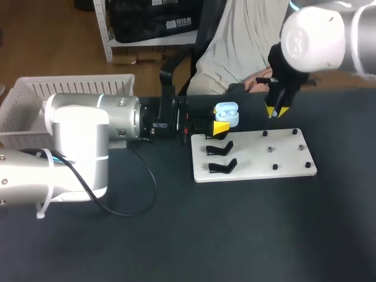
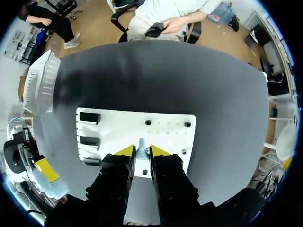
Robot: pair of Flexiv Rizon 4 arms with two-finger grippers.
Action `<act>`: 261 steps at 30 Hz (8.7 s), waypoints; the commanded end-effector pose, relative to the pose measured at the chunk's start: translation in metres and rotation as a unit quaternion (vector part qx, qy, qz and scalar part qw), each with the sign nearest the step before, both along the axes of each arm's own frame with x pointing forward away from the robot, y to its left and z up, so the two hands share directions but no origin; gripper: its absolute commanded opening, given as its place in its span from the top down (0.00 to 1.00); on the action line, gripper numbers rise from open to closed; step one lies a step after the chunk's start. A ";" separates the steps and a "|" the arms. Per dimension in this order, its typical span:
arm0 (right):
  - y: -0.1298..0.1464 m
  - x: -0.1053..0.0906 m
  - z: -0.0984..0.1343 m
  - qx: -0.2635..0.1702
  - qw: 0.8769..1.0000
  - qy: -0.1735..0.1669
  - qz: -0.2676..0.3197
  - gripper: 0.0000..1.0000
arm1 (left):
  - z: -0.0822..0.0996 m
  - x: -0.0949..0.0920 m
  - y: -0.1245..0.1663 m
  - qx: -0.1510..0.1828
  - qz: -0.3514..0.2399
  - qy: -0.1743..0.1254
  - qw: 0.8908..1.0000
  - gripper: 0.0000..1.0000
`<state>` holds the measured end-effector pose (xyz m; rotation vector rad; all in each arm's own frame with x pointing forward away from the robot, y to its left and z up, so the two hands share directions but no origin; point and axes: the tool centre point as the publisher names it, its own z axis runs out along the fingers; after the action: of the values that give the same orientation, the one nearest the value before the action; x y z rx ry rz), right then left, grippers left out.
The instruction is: Pick up each earbud case from the left stands, insert the matching earbuds, close the lid, and place the case in the box.
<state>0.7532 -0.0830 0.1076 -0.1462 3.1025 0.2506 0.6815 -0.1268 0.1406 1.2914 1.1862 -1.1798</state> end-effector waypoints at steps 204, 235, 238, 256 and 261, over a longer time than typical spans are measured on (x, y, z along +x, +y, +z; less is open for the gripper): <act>0.082 -0.019 0.086 -0.063 0.996 -0.028 0.057 0.00 | 0.000 0.000 0.000 0.000 0.001 0.000 1.000 1.00; 0.027 -0.073 0.125 -0.046 0.990 -0.134 -0.003 0.00 | 0.003 0.006 0.022 0.017 0.027 -0.012 0.999 1.00; 0.021 -0.083 0.131 -0.014 0.990 -0.140 0.012 0.00 | 0.009 0.013 0.054 0.035 0.064 -0.020 0.997 1.00; 0.021 -0.083 0.131 -0.014 0.990 -0.140 0.012 0.00 | 0.005 0.073 0.289 0.221 0.332 0.012 0.917 1.00; 0.021 -0.083 0.131 -0.014 0.990 -0.140 0.012 0.00 | -0.006 0.108 0.331 0.250 0.426 0.017 0.869 1.00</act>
<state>0.6741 -0.0610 0.2399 -0.2134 2.8880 0.1673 0.7917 0.1892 0.1277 1.0650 1.7780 -0.4749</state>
